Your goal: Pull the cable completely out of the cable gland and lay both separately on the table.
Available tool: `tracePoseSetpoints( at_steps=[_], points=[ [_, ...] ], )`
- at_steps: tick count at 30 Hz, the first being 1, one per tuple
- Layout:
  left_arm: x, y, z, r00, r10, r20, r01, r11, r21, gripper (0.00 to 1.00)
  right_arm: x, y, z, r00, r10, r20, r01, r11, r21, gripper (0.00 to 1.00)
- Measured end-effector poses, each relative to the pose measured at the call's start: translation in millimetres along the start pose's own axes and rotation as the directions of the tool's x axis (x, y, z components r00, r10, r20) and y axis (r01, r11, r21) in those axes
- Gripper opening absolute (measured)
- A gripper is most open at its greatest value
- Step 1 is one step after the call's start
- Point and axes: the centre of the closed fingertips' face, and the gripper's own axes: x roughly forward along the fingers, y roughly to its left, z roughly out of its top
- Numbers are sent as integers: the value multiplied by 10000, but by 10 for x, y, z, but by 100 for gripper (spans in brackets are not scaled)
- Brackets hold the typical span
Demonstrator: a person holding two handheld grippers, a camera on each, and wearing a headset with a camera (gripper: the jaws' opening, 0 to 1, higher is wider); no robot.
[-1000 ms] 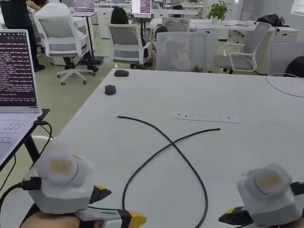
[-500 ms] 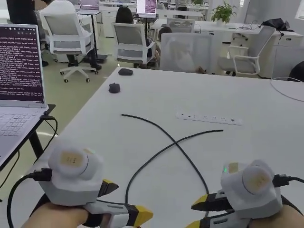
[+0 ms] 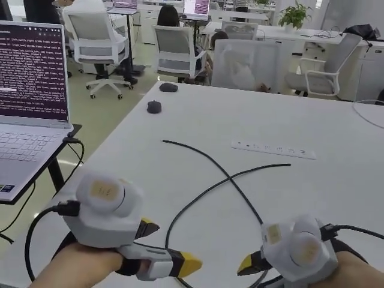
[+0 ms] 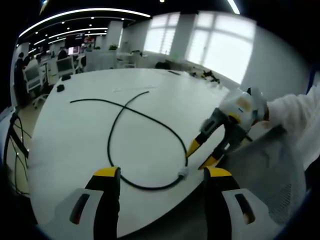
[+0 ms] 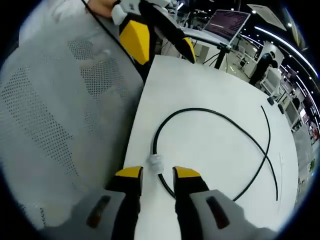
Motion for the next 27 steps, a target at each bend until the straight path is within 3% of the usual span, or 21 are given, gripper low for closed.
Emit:
tracePoseSetpoints(
  at_steps=[4,7,13,16,18,22,27],
  points=[
    [3,-8,6,10000,-14,13,14,10000,43,68,144,17,-103,9983,464,-340,-477,9981,-384,26],
    [3,-9,21,10000,-25,97,25,10000,-26,66,216,-4,-181,9974,465,-558,-495,9974,-528,23],
    [8,-14,22,9999,-54,100,55,10000,-27,66,241,-55,-117,9991,386,179,-386,9993,-4,21],
    [14,-20,21,9999,-69,87,69,10000,-20,66,283,-21,-155,9983,568,114,-567,9983,-101,20],
    [17,-19,14,10000,-77,59,78,10000,-46,66,291,-18,-107,9973,596,435,-593,9982,-95,21],
    [25,-18,8,9999,-101,39,101,9999,-124,66,334,-6,-135,9973,628,370,-626,9980,-67,13],
    [26,-18,-1,10000,-87,3,87,9998,-153,66,363,-20,-166,9963,578,637,-621,9958,678,13]
  ],
)
